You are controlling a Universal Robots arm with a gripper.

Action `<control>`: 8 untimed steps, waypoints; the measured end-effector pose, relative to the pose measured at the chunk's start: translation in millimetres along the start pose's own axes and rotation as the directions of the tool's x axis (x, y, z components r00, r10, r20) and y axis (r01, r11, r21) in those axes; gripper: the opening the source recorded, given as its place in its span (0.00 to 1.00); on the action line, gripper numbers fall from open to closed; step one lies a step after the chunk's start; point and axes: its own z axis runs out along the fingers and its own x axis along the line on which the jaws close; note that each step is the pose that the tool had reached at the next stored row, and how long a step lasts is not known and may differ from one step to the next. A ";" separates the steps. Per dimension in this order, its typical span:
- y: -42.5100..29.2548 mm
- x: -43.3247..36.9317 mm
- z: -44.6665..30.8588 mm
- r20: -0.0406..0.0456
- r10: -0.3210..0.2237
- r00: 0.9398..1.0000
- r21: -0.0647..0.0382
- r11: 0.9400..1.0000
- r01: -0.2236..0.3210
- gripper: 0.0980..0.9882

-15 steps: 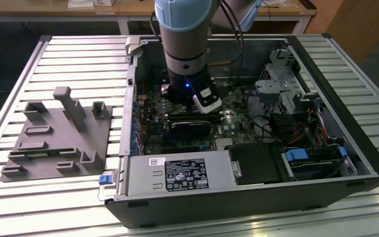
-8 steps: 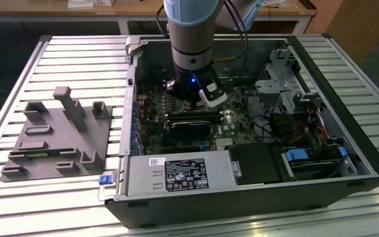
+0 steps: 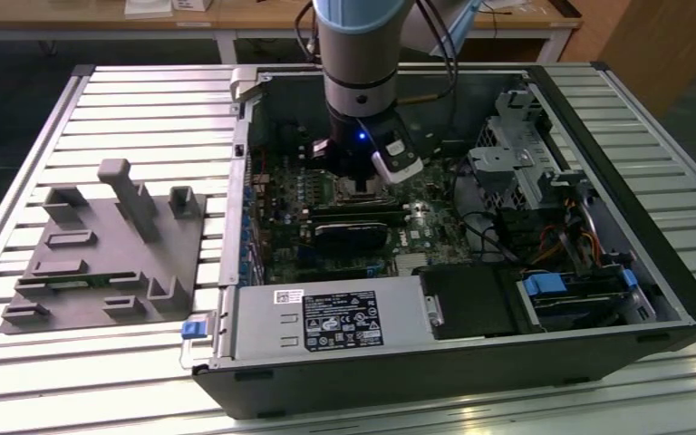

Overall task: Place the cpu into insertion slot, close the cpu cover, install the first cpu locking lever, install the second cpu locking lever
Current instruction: 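Install the second cpu locking lever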

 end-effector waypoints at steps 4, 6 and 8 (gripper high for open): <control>11.1 -2.0 2.0 0.001 -0.002 1.000 0.015 1.000 0.002 0.01; 17.7 -2.4 3.2 0.001 -0.002 1.000 0.020 1.000 0.002 0.01; 23.1 -3.1 4.2 0.002 -0.002 1.000 0.023 1.000 0.002 0.01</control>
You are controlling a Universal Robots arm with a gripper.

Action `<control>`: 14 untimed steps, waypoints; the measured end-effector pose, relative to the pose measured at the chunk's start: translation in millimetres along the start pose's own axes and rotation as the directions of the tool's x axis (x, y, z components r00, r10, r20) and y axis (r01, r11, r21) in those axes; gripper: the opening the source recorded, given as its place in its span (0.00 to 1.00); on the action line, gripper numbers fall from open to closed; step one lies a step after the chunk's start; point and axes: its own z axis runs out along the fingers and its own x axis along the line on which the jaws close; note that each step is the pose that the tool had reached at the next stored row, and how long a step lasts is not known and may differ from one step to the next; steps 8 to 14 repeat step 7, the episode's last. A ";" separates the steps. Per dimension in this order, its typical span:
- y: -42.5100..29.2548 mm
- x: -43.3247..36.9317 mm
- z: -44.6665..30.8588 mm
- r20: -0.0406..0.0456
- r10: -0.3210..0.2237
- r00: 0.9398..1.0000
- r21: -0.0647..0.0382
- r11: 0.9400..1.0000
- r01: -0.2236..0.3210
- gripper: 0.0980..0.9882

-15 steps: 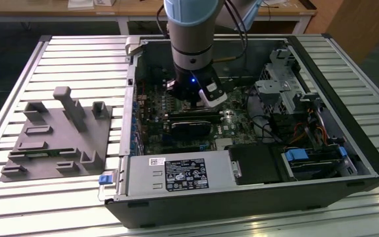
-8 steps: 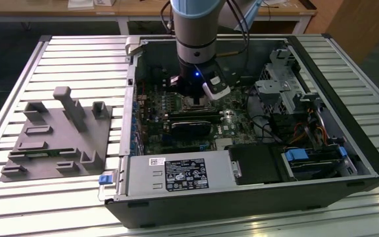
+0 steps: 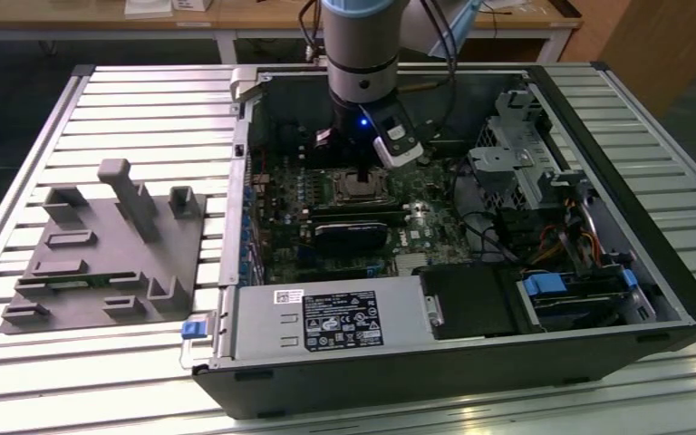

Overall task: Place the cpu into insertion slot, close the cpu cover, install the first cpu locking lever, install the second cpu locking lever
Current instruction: 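Install the second cpu locking lever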

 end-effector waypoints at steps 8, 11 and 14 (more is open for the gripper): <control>1.1 -0.9 0.2 0.000 0.000 1.000 0.000 1.000 0.000 0.01; 1.1 -0.9 0.2 0.000 0.000 1.000 0.000 1.000 0.000 0.01; 1.1 -0.9 0.2 0.000 0.000 1.000 0.000 1.000 0.000 0.01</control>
